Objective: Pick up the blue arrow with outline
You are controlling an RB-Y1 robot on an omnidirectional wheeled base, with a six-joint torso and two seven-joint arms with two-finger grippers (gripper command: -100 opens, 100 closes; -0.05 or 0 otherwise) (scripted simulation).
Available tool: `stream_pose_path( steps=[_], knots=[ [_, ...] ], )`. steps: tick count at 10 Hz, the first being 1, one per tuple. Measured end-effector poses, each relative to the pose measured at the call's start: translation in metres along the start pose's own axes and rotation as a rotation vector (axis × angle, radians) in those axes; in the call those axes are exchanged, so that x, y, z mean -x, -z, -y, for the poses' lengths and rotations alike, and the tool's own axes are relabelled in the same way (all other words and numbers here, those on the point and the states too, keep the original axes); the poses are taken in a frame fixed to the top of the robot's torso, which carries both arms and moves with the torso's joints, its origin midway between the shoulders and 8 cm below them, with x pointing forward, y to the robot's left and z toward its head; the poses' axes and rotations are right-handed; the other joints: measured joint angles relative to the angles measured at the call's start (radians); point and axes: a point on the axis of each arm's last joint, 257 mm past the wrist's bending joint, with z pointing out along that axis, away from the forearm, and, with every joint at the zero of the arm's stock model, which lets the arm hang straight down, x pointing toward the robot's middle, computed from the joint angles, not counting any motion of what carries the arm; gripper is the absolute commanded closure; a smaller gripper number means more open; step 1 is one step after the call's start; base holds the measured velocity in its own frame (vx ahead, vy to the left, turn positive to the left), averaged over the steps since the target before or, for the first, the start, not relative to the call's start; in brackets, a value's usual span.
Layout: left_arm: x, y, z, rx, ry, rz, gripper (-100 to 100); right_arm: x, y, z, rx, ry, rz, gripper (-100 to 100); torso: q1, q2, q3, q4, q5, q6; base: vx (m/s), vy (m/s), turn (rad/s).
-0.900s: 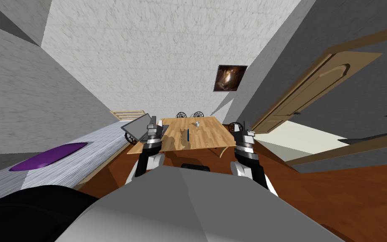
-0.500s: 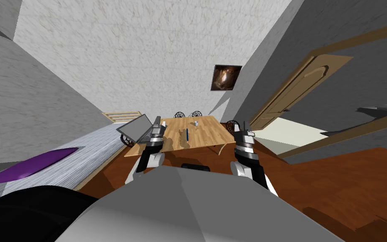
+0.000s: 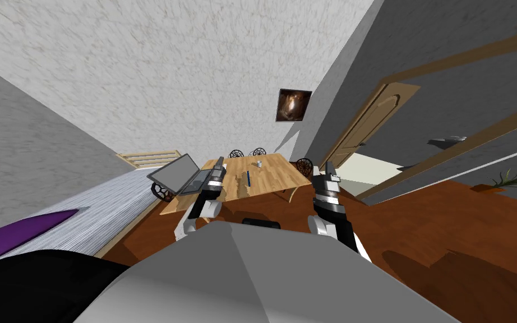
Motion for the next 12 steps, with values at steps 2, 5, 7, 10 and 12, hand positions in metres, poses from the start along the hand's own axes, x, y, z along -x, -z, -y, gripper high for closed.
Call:
stream_pose_path(
  steps=[2, 5, 7, 10, 12],
  knots=[
    [-0.007, -0.004, -0.022, 0.050, -0.023, -0.040, -100, 0.000, 0.000, 0.000, 0.000, 0.000, 0.000, 0, 0.001, 0.000, 0.000, 0.000, 0.000, -0.001, -0.046, 0.027, -0.130],
    [-0.020, -0.012, -0.049, 0.115, -0.052, -0.092, -100, 0.000, 0.000, 0.000, 0.000, 0.000, 0.000, 0, 0.000, 0.000, 0.000, 0.000, 0.000, 0.000, -0.037, 0.022, -0.120],
    [-0.024, -0.017, -0.063, 0.159, -0.074, -0.124, -100, 0.000, 0.000, 0.000, 0.000, 0.000, 0.000, 0, 0.000, -0.001, 0.000, 0.000, 0.000, 0.000, -0.036, 0.020, -0.142],
    [-0.034, -0.020, -0.097, 0.235, -0.115, -0.185, -100, 0.000, 0.000, 0.000, 0.000, 0.000, 0.000, 0, 0.001, 0.000, 0.000, 0.000, 0.000, 0.000, -0.043, 0.025, -0.198],
    [-0.038, -0.019, -0.124, 0.299, -0.148, -0.225, -100, 0.000, 0.000, 0.000, 0.000, 0.000, 0.000, 0, 0.001, -0.001, 0.000, 0.000, 0.000, 0.000, -0.033, 0.025, -0.145]
  ],
)
